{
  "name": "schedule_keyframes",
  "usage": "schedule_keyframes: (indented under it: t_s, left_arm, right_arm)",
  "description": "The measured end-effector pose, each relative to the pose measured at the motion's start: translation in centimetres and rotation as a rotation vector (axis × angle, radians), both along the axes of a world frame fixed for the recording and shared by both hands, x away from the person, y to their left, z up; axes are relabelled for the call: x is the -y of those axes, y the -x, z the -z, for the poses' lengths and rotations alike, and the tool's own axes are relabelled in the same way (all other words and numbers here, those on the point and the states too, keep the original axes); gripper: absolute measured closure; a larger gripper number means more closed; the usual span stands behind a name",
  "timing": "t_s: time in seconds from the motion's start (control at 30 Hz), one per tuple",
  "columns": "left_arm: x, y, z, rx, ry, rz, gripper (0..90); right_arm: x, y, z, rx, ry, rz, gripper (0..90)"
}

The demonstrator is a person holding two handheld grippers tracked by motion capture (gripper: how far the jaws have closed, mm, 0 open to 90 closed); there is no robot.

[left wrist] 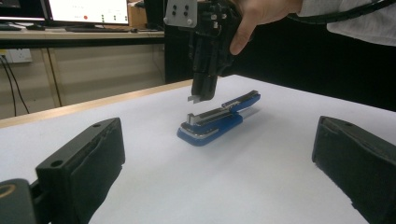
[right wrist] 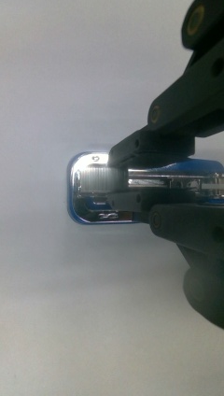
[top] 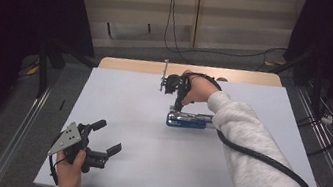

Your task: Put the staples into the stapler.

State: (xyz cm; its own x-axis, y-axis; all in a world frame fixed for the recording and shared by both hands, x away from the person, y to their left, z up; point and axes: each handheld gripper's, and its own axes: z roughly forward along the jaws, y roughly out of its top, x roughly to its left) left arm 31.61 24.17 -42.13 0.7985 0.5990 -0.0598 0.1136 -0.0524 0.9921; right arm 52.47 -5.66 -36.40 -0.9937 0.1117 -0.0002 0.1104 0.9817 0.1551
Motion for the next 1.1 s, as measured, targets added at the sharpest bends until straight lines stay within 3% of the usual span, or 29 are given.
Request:
schedule_keyframes:
  t_s: [0.77,1.0,1.1]
  left_arm:
    - [0.19,-0.1,0.02,-0.005,-0.004,0.0,2.5]
    - [0.25,-0.06,0.09,-0.024,0.002,0.006,2.5]
    - [0.24,-0.1,0.05,-0.009,-0.004,0.0,2.5]
  right_arm:
    - [0.44,0.12,0.09,0.017,-0.006,0.015,78.4]
    - [0.52,0.08,0.27,0.018,-0.02,0.013,78.4]
    - [0.57,0.09,0.28,0.016,-0.011,0.02,78.4]
